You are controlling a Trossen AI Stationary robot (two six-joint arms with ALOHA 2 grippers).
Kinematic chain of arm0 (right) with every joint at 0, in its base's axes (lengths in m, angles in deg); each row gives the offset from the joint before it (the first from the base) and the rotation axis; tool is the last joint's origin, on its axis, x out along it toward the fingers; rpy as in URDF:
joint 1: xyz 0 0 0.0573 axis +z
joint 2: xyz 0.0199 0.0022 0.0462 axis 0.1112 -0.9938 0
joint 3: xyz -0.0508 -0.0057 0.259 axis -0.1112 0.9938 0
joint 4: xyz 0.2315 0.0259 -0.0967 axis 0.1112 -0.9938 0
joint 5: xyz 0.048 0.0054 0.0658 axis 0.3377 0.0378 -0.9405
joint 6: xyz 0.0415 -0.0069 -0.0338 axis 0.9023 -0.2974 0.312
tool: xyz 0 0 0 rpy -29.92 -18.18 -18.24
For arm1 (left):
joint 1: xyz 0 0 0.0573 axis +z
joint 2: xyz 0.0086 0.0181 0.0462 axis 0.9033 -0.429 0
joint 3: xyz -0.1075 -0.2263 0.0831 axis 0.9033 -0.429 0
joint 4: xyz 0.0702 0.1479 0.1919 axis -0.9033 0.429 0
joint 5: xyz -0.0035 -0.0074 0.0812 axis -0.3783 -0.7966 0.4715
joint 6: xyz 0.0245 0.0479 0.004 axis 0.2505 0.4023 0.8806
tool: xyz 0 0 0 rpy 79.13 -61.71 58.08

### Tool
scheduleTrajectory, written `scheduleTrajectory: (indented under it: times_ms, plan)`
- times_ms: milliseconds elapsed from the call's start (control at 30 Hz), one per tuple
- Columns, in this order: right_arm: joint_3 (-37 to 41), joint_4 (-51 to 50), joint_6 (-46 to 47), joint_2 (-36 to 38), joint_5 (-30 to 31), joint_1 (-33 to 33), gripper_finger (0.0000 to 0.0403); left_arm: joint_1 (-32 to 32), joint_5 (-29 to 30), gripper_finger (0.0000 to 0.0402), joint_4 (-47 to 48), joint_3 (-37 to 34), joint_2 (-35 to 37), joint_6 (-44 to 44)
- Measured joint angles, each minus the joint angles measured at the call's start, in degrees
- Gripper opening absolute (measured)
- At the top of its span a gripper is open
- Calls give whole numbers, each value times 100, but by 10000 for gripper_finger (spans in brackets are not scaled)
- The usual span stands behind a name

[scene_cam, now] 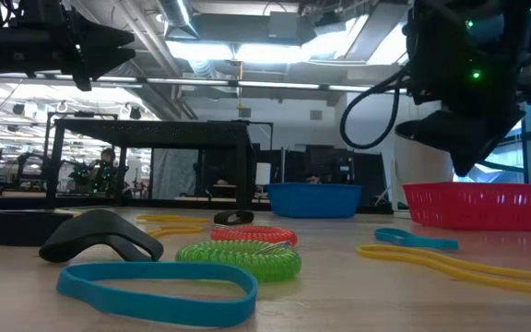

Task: Pick & Place Office Desk Supplies
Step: Put the blue rubber band into the red bin

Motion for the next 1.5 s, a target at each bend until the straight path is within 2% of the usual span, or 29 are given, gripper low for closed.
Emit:
scheduleTrajectory:
  times_ms: [233,767,1000,1200,1500]
  plan:
    - [0,62,-503,84,-539,-41,223,1,0,194,0,0,1,0]
    - [-2,799,-1915,1354,-663,-502,220,-1,0,194,-2,1,0,0]
    - [7,1088,-2574,1414,-882,-846,220,-1,1,194,-1,0,2,0]
    - [117,1321,-3456,1414,-1532,-1168,220,0,0,194,-2,0,2,0]
    - [156,1373,-3592,1414,-1524,-1470,220,0,0,194,-2,0,0,0]
